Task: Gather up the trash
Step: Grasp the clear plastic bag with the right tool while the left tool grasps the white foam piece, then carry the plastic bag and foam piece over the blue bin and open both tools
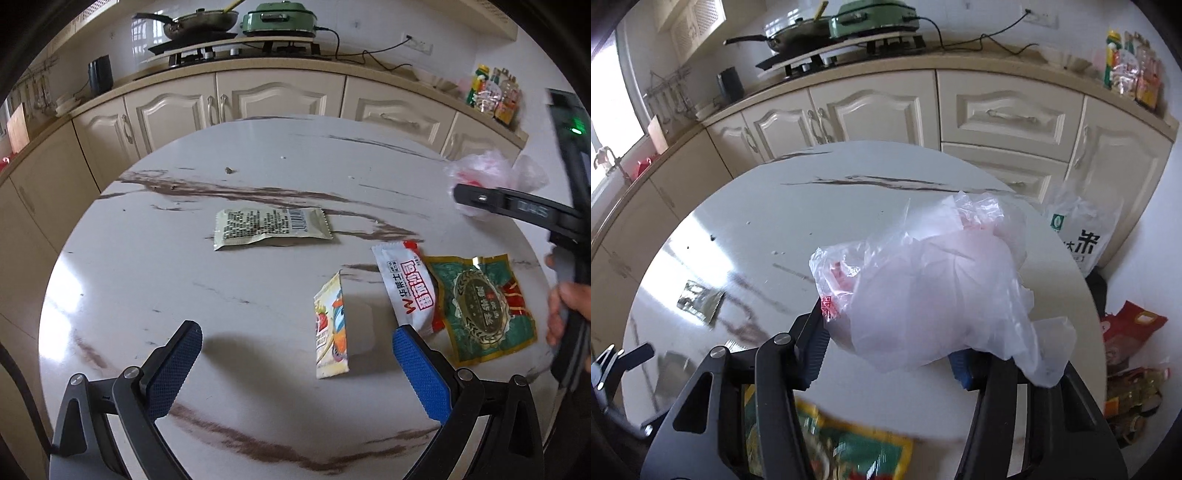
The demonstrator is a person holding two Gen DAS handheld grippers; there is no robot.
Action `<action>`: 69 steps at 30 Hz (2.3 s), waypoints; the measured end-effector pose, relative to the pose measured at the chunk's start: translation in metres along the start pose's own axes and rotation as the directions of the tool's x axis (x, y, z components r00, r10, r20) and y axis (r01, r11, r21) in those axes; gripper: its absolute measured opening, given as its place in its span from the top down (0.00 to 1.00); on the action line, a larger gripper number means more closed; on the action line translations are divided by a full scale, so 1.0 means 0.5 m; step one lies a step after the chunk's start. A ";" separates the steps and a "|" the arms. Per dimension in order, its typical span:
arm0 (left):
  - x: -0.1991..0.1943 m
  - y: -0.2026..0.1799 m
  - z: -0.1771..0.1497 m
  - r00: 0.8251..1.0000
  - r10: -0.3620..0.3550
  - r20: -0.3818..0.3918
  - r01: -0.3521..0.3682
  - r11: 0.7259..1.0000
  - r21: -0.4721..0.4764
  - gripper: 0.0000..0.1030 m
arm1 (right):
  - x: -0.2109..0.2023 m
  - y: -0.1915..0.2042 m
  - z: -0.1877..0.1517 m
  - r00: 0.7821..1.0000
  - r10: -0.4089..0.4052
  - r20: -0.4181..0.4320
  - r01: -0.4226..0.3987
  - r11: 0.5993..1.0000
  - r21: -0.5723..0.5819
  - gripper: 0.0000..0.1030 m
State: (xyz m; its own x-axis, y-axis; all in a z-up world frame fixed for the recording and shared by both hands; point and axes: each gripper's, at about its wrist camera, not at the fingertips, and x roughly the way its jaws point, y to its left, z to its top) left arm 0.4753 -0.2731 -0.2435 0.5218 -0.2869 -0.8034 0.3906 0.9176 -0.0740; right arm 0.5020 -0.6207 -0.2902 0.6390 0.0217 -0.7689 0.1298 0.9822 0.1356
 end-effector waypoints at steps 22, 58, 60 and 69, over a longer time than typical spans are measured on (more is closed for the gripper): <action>-0.117 0.089 -0.038 0.983 -0.113 0.147 0.121 0.991 -0.050 0.82 | -0.221 0.163 -0.070 0.984 0.122 0.128 -0.106 0.987 -0.121 0.49; -0.013 0.859 -0.544 0.958 0.047 -0.284 -0.179 0.870 -0.460 0.82 | 0.384 1.041 -0.449 0.891 0.093 -0.444 -0.344 0.777 -0.528 0.47; 0.016 0.873 -0.543 0.954 0.050 -0.297 -0.186 0.873 -0.452 0.81 | 0.433 1.036 -0.470 0.879 0.053 -0.474 -0.338 0.769 -0.542 0.47; 0.116 0.887 -0.509 0.924 0.025 -0.381 -0.202 0.878 -0.433 0.62 | 0.572 1.023 -0.514 0.820 0.015 -0.571 -0.391 0.744 -0.542 0.33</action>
State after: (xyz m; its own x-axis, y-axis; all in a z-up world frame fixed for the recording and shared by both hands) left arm 0.4856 0.1874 -0.4733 0.2037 -0.1373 -0.9694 -0.0910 0.9832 -0.1584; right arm 0.5564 -0.0643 -0.6011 0.0930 0.1390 -0.9859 -0.5636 0.8236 0.0630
